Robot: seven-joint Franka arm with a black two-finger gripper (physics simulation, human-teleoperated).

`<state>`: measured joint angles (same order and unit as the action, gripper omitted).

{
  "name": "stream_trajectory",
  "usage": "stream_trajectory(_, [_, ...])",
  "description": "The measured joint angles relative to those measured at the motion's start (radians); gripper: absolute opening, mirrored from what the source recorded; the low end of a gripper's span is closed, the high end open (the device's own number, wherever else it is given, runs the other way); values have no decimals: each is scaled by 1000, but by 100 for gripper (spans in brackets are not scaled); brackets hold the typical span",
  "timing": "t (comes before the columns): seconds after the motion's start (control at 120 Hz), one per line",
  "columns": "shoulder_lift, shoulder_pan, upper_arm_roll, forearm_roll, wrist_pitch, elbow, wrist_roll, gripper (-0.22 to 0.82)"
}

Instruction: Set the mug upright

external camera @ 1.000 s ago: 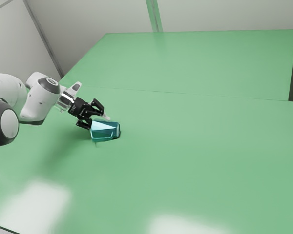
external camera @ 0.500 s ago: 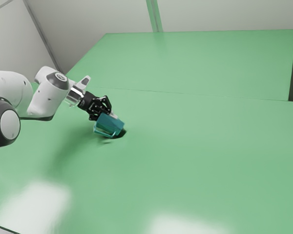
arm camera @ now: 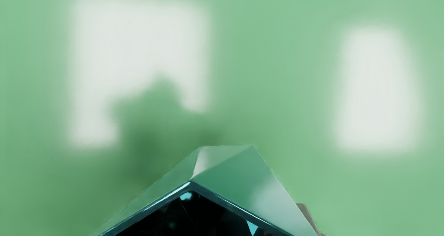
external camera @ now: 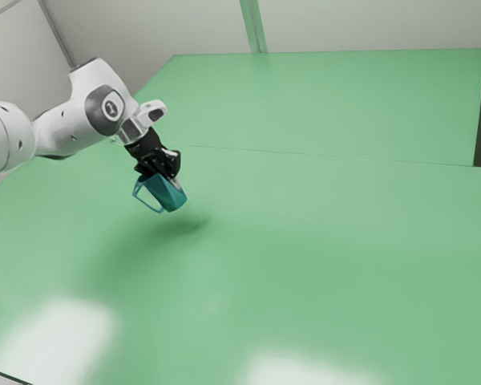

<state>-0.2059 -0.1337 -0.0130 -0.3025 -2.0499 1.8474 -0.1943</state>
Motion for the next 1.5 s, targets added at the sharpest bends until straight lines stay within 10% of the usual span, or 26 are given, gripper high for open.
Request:
stream_trajectory(0.55, [178, 45, -115, 307, -126, 253, 391, -16])
stream_trajectory(1.5, [37, 28, -121, 312, -196, 273, 706, -16])
